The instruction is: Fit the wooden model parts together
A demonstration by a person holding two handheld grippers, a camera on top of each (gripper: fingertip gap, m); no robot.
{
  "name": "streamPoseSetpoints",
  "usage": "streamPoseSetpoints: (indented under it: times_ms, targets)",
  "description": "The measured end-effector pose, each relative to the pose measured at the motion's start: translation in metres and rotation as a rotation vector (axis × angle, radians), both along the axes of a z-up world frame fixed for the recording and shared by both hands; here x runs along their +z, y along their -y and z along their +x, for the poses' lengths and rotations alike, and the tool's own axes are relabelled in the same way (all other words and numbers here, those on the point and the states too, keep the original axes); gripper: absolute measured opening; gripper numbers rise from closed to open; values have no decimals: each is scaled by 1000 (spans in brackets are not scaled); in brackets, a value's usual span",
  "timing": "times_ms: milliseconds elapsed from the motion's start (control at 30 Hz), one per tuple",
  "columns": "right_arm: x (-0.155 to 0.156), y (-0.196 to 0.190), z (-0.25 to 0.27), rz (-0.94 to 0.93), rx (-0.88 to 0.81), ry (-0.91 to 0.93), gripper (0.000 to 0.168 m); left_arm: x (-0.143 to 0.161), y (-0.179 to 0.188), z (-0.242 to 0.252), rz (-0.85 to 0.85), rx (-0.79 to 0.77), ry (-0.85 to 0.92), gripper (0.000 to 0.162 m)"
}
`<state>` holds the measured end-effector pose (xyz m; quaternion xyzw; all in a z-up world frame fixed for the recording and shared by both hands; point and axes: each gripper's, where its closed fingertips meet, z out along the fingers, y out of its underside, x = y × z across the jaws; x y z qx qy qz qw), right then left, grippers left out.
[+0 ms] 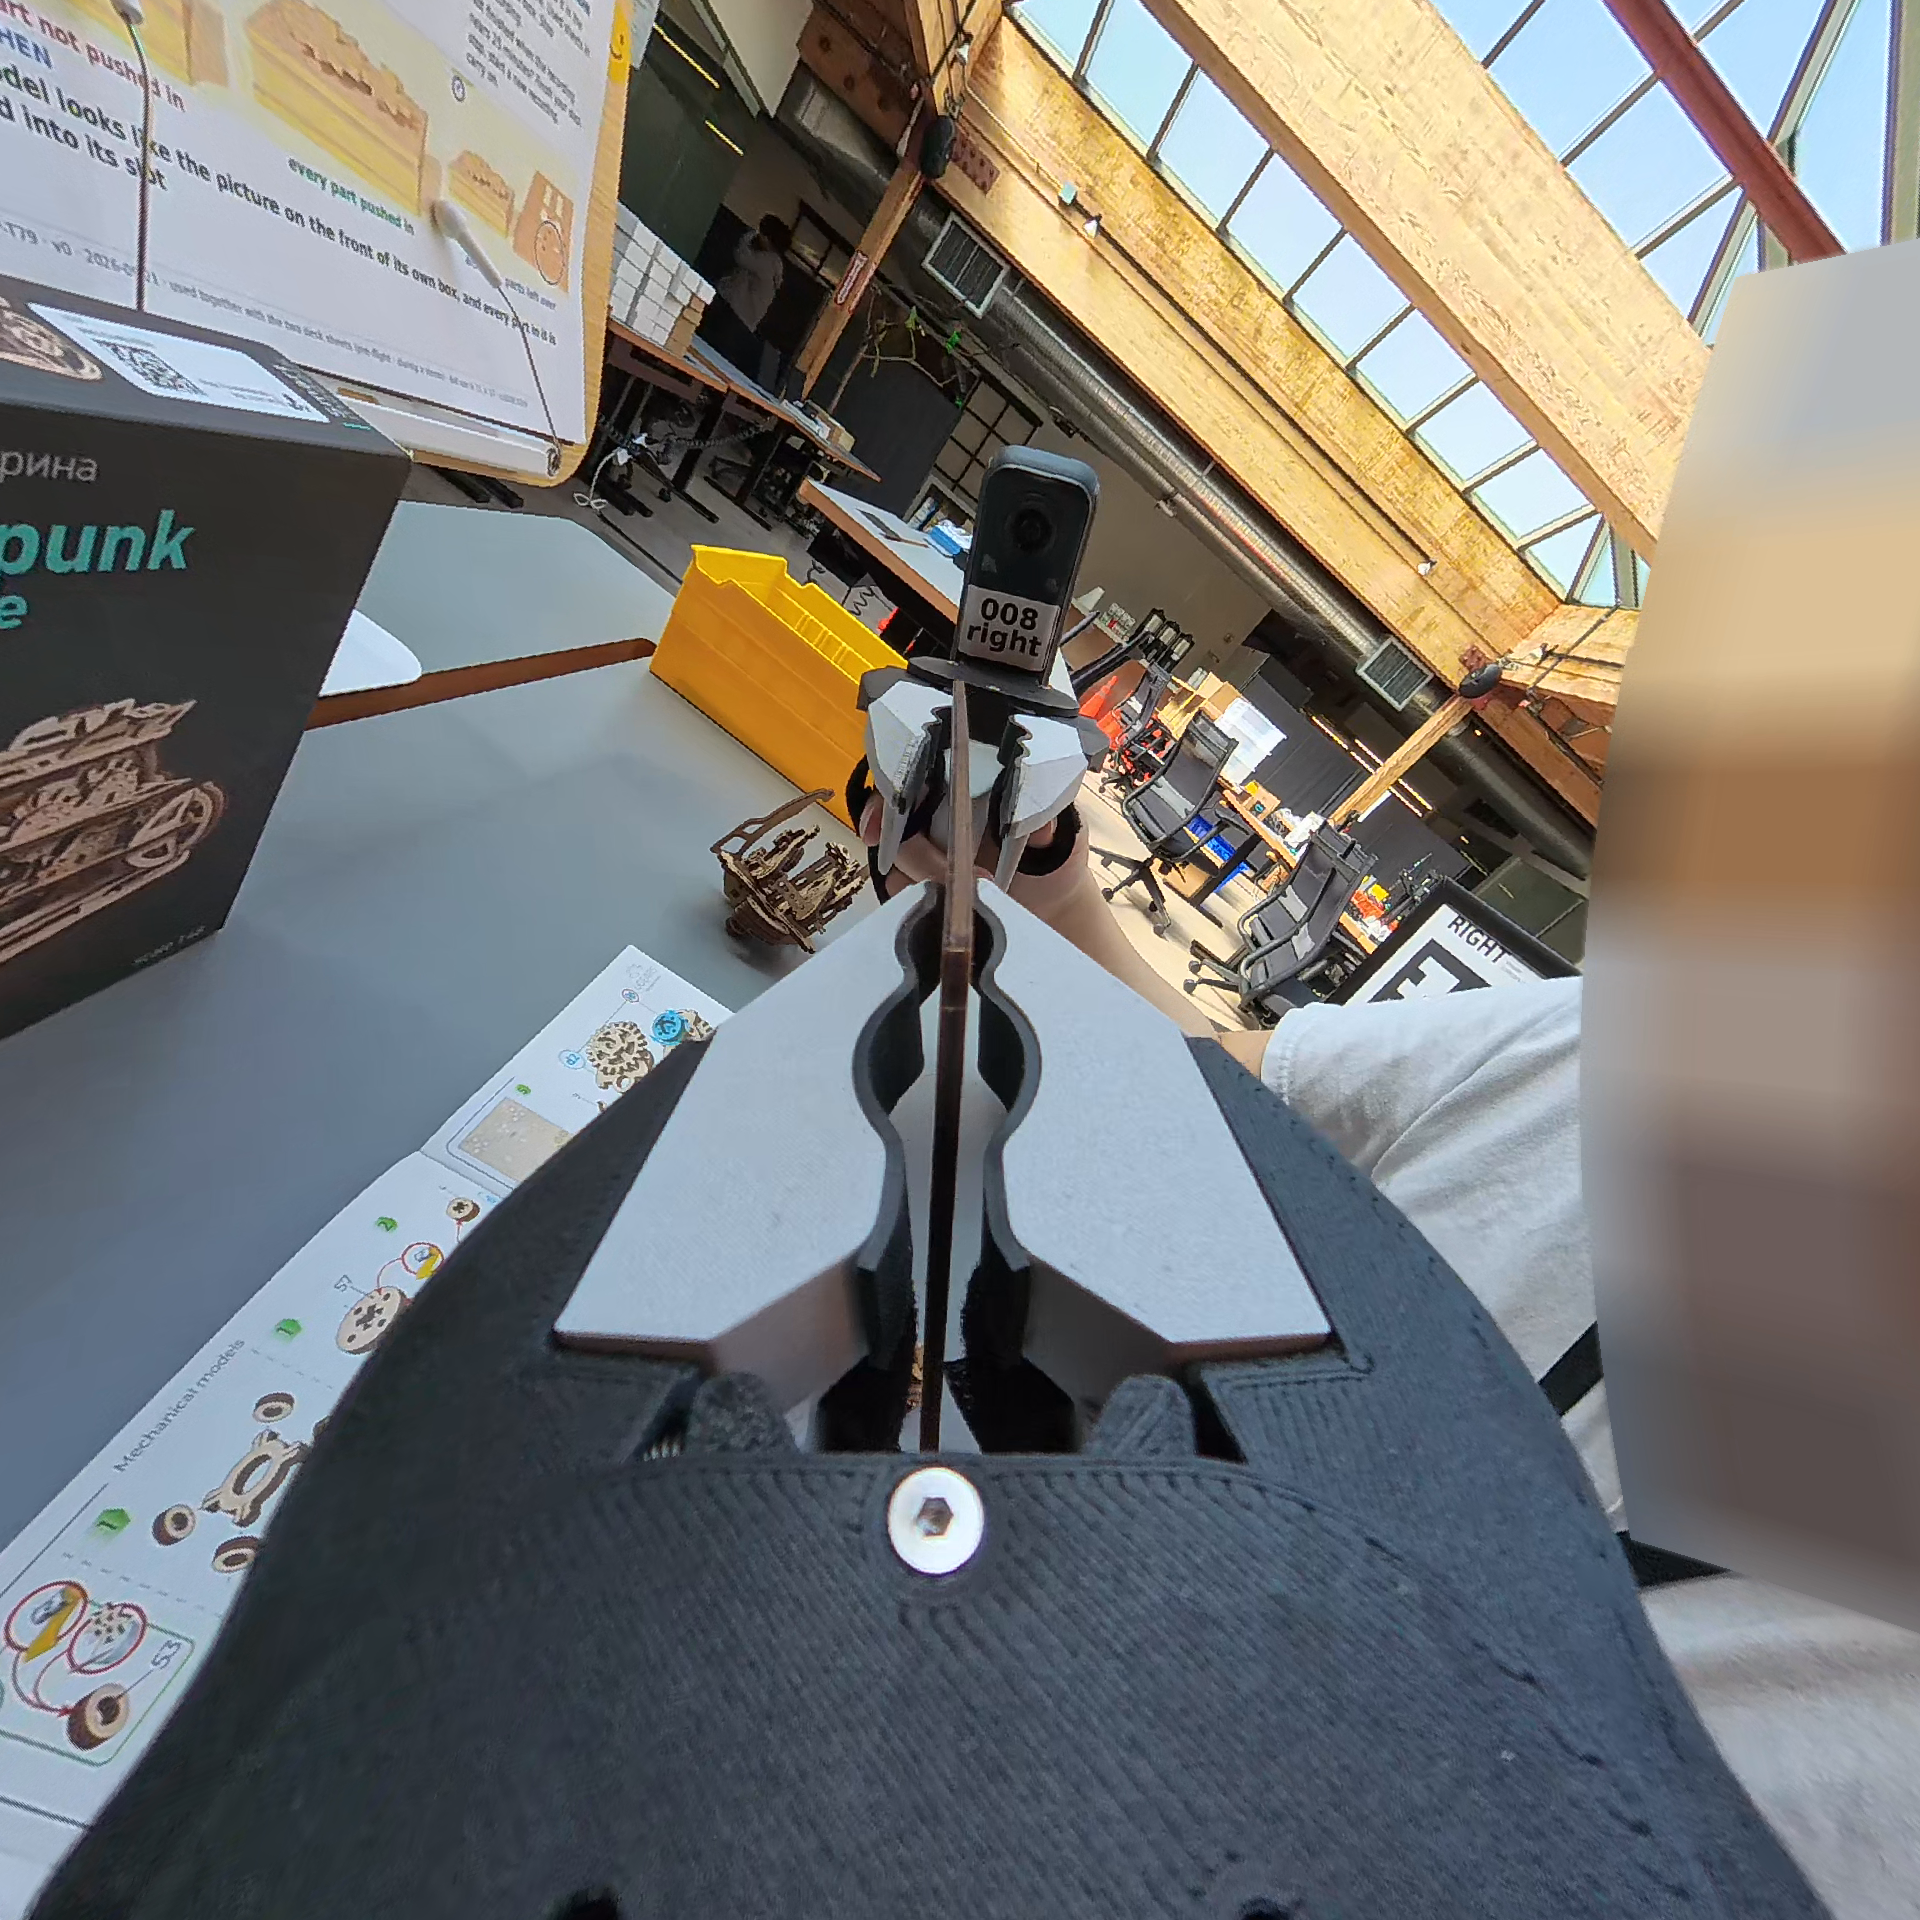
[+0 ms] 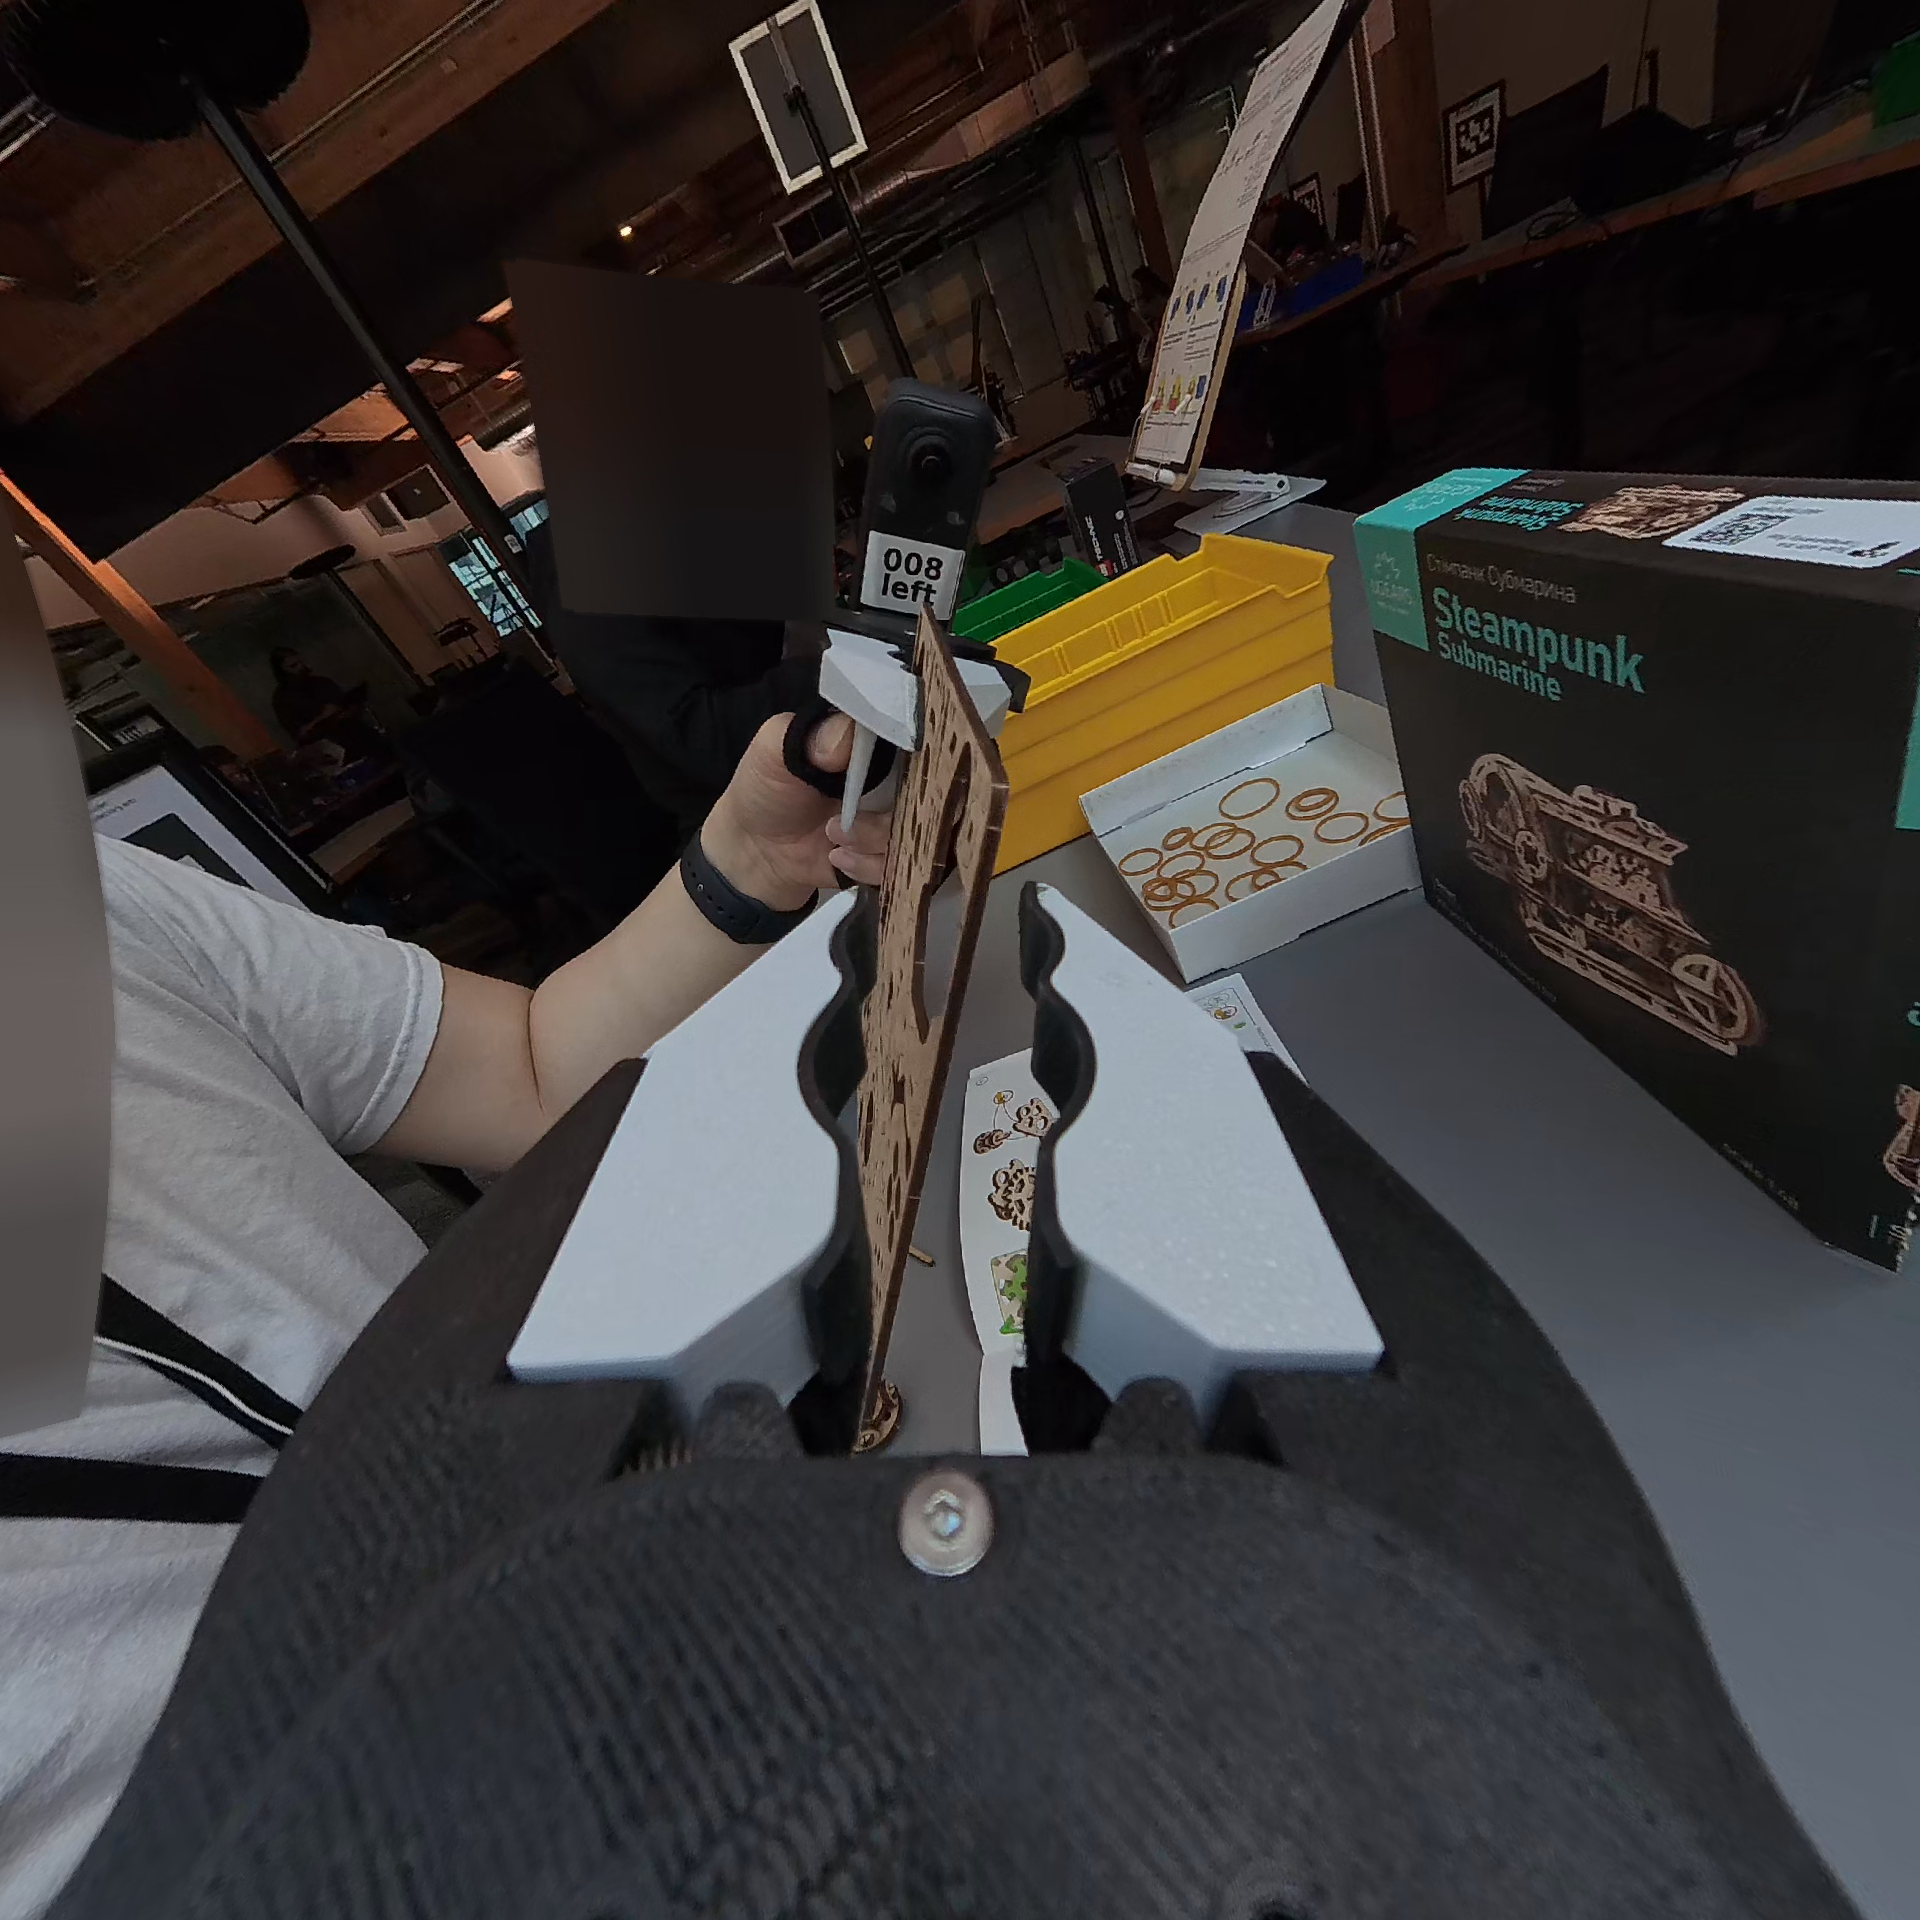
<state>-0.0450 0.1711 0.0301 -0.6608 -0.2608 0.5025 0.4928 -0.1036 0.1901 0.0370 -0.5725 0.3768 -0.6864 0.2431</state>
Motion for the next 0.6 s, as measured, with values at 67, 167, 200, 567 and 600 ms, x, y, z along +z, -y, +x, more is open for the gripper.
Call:
streamPoseSetpoints:
  times_ms: [67,167,200,567,600]
  targets:
    - [0,0,1,-1,-2,0,26,-1,-1,0,0,1,-2,1]
    - [0,-1,1,0,-7,3,26,-5,-1,2,14,4,-17,1]
    - [0,-2,3,2,-16,9,27,-6,0,2,21,3,-25,1]
    - [19,2,9,265,-230,393,57,-5,28,20,203,-45,-59,0]
    - [17,4,8,297,-242,473,61,-6,31,23,228,-47,-71,0]
